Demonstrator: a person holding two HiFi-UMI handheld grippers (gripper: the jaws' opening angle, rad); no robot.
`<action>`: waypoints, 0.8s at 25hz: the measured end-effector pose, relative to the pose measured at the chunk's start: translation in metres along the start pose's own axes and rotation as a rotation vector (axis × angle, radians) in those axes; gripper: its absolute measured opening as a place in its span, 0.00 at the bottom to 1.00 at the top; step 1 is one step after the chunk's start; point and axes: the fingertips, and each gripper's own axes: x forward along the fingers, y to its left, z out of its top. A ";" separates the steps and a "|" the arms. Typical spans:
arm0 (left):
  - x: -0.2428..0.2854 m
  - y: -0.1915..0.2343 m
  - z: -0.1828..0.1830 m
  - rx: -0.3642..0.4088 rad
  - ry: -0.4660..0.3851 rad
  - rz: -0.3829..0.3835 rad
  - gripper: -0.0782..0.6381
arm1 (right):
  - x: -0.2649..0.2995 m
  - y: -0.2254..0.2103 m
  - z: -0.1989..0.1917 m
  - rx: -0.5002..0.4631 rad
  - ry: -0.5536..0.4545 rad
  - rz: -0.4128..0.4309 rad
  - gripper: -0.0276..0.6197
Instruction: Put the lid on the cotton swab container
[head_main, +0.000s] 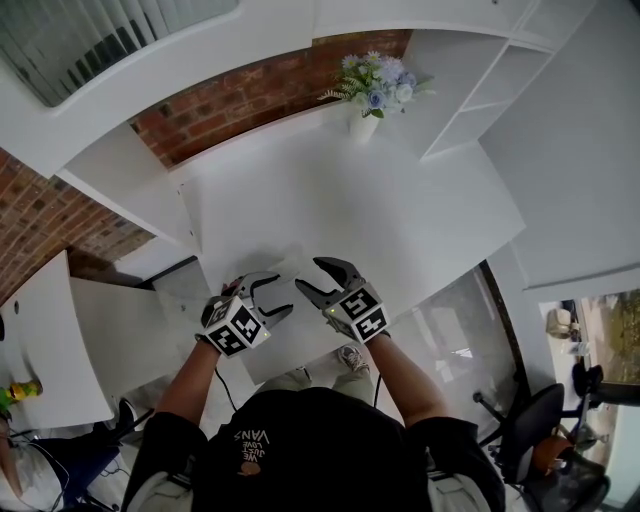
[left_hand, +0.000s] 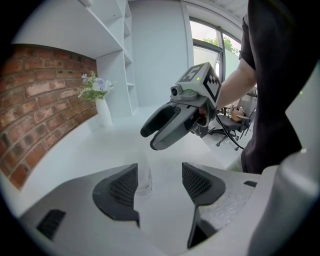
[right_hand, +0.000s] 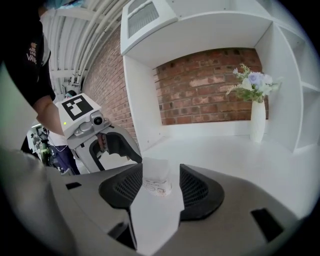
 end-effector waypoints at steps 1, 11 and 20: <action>0.000 0.000 0.000 -0.001 -0.003 0.001 0.47 | 0.000 0.000 0.004 -0.004 -0.013 -0.009 0.37; 0.000 0.001 0.002 -0.026 -0.039 0.015 0.47 | 0.018 0.007 0.012 -0.024 -0.025 -0.016 0.09; -0.019 0.022 0.014 -0.167 -0.140 0.098 0.47 | 0.024 0.006 0.005 -0.029 0.004 -0.020 0.05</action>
